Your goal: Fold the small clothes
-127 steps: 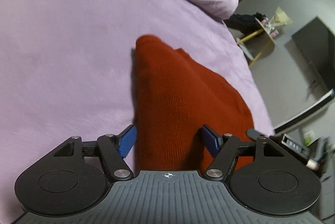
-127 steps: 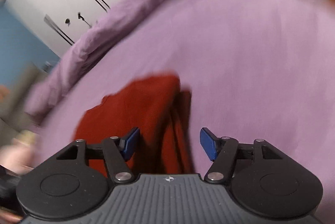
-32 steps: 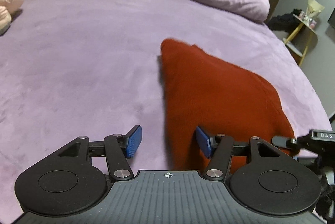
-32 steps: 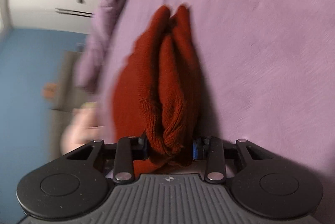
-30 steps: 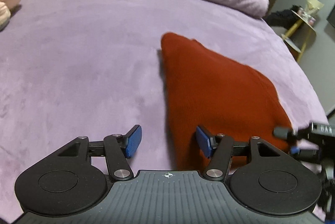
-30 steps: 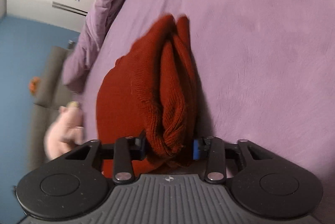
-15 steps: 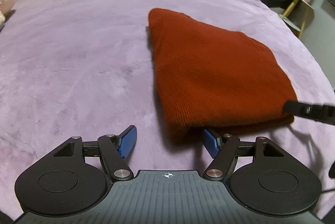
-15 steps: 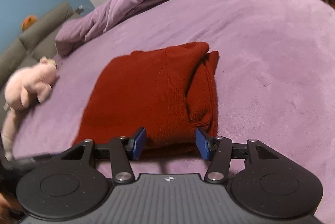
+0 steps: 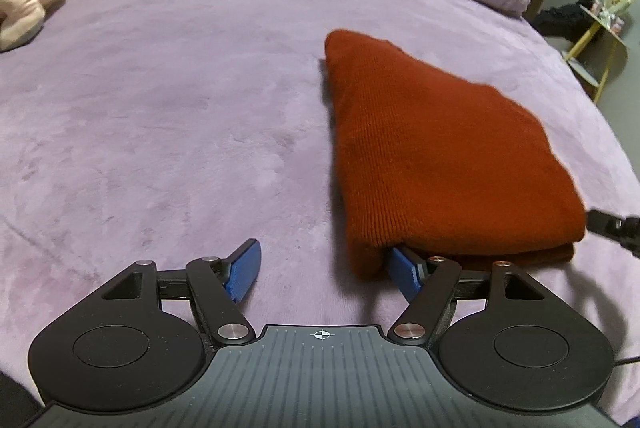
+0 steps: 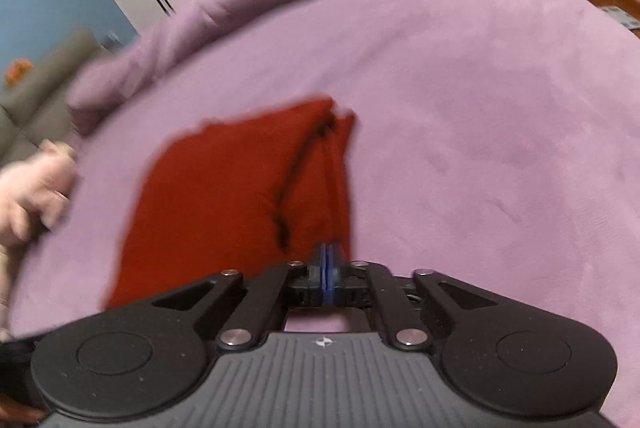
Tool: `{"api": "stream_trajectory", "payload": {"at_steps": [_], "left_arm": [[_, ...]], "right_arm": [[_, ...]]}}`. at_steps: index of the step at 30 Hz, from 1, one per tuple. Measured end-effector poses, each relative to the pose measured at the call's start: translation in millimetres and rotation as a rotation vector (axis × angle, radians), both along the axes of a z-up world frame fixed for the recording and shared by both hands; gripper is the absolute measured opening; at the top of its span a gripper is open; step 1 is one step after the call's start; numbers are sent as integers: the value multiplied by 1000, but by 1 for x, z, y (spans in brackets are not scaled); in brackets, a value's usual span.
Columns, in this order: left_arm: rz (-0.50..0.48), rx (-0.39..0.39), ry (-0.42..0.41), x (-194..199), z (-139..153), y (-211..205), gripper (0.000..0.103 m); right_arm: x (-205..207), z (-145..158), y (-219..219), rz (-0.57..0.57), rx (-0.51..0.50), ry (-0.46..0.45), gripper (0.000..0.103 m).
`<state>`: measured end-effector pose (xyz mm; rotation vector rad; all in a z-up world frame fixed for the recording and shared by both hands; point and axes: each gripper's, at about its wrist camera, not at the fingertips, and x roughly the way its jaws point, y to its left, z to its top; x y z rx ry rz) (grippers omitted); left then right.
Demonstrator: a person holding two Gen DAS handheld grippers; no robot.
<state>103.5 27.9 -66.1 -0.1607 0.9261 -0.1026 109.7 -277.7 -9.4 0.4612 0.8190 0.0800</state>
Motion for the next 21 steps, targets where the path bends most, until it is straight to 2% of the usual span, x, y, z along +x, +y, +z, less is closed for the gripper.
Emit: {"api": "stream_trajectory", "payload": {"at_steps": [1, 2, 3, 5, 8, 10, 11, 12, 15, 18, 21], "left_arm": [[5, 0, -10, -2, 3, 1, 75], [9, 2, -21, -5, 7, 2, 75], [11, 4, -29, -6, 10, 2, 75], [20, -3, -52, -8, 17, 4, 74], [47, 7, -91, -8, 28, 7, 75], [39, -3, -93, -3, 32, 7, 75], [35, -7, -93, 1, 33, 5, 76], [32, -6, -91, 4, 33, 3, 77], [9, 15, -77, 14, 30, -9, 77], [-8, 32, -53, 22, 22, -21, 77], [-26, 43, -19, 27, 10, -27, 77]], "right_arm": [[0, 4, 0, 7, 16, -26, 5], [2, 7, 2, 18, 34, -47, 16], [4, 9, 2, 23, 49, -58, 33], [11, 5, 8, 43, 91, -49, 47], [21, -6, 20, 116, 114, -4, 46], [21, -8, 29, 151, 46, -16, 33], [19, -8, 31, 157, 6, -15, 18], [19, -10, 32, 150, -22, -2, 14], [17, -14, 24, 105, -38, 25, 12], [17, -15, 35, 123, -120, 23, 12], [15, -12, 41, 133, -159, 21, 12]]}}
